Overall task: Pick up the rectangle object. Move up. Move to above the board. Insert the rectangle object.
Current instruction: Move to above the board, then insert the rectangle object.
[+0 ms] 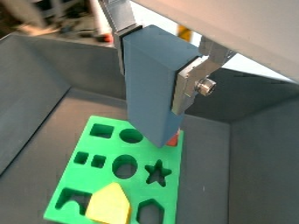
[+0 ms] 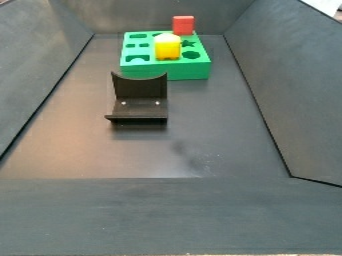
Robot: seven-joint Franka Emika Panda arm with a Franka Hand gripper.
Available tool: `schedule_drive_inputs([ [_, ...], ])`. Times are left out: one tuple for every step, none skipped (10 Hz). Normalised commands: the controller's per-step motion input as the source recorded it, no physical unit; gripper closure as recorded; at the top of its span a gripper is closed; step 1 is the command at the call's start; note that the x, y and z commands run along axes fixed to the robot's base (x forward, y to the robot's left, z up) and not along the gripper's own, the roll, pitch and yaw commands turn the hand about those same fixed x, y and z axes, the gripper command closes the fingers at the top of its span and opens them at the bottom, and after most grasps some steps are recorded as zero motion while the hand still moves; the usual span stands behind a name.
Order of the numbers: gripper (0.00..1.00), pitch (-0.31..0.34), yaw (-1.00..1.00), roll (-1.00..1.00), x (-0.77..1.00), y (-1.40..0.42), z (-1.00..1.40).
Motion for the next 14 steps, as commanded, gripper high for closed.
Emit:
schedule_drive_inputs([
  [1.0, 0.184, 1.0, 0.13, 0.08, -0.1, 0.03],
  [1.0, 0.206, 1.0, 0.16, 0.07, -0.08, 0.02],
  [1.0, 0.25, 1.0, 0.2, 0.08, -0.06, 0.02],
  [1.0, 0.238, 0.7, 0.2, 0.1, -0.04, 0.02],
  [1.0, 0.21, 0.46, 0.18, 0.1, -0.04, 0.02],
  [1.0, 0.16, 0.24, 0.15, 0.09, -0.04, 0.02],
  [1.0, 0.0, 0.0, 0.0, 0.01, -0.04, 0.0],
  [1.0, 0.0, 0.03, 0.0, 0.19, -0.12, -0.12],
  [1.0, -0.026, 0.15, 0.0, 0.34, -0.13, -0.28],
  [1.0, -0.036, 0.18, -0.02, 0.44, -0.13, -0.37],
  [1.0, -0.051, 0.22, -0.04, 0.48, -0.09, -0.39],
  [1.0, -0.059, 0.23, -0.04, 0.48, -0.09, -0.38],
  [1.0, -0.063, 0.25, -0.03, 0.5, -0.14, -0.37],
  [1.0, -0.069, 0.27, -0.03, 0.46, -0.15, -0.35],
])
